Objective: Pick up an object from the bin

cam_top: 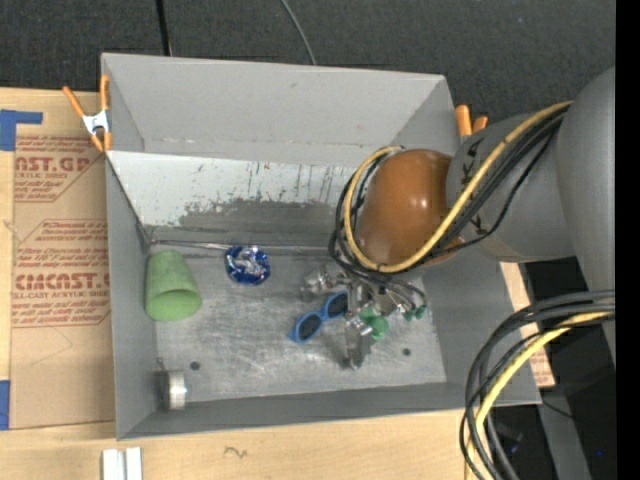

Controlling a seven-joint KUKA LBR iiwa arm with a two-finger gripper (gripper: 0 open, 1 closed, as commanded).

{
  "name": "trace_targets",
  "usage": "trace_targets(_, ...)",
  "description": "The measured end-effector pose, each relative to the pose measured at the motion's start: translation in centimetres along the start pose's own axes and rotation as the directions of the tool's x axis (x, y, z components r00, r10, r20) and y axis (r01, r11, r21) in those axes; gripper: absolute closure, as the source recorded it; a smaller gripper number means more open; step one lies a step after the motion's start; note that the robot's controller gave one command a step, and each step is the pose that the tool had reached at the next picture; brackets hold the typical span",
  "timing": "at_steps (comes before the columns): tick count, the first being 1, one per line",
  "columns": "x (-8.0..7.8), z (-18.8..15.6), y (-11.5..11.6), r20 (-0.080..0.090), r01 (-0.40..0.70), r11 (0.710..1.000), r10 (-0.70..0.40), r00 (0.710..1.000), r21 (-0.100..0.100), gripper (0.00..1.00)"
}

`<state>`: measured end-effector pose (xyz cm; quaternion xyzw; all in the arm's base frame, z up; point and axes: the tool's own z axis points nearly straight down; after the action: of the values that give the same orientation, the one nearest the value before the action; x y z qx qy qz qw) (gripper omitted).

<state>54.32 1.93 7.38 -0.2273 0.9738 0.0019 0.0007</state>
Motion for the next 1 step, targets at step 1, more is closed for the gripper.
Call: trace_targets(1,0.01,-0.31,-0.14,0.0,-0.001,1.0,0.001,1.0,0.002,1.0)
